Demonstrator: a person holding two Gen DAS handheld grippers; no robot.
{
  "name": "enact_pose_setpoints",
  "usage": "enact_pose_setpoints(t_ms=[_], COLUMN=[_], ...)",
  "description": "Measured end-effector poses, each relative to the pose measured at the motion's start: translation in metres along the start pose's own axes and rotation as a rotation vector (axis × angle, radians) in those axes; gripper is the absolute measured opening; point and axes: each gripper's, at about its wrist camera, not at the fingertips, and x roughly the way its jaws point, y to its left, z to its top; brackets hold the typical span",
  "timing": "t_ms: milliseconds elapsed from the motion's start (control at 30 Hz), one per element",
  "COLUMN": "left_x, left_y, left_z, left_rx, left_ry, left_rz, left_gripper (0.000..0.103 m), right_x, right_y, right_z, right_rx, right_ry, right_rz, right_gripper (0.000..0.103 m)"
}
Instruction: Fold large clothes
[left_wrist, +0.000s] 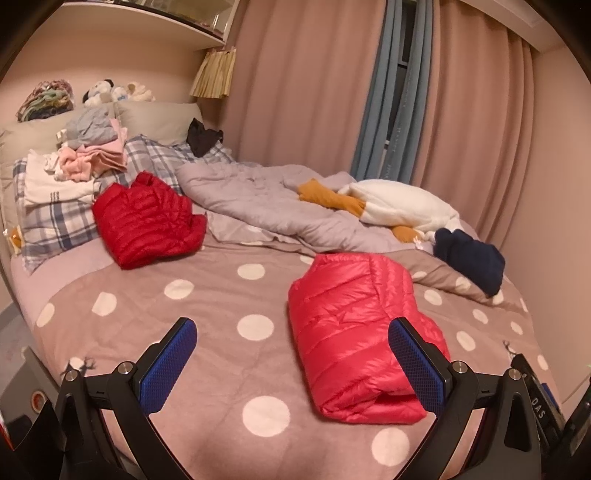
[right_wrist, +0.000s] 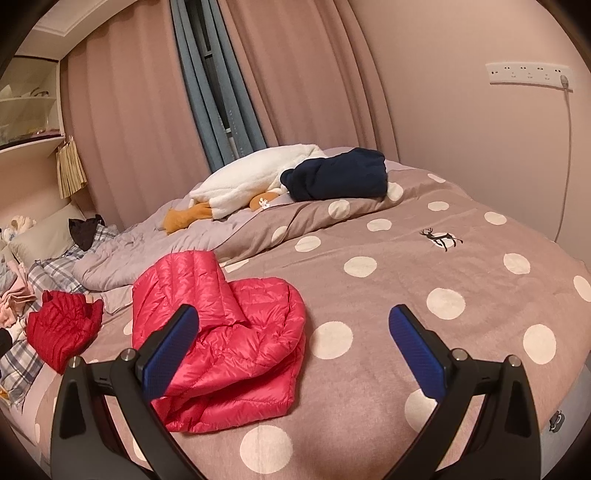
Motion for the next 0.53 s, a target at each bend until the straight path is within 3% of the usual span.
enact_pose_setpoints(t_ms=[233, 533], left_x=[0.003, 0.005], left_y=[0.009, 0.022], left_z=[0.002, 0.004], left_rx=[-0.014, -0.037], left_ry=[-0.001, 0.009], left_rz=[0.042, 0.011], left_gripper=[0.102, 0.102], right_x=[-0.002, -0.004], right_y=[-0.002, 0.003], right_z=[0.001, 0.000], right_rx=[0.015, 0.006], right_ry=[-0.012, -0.022], right_rz=[-0.044, -0.089], right_gripper=[0.103, 0.103])
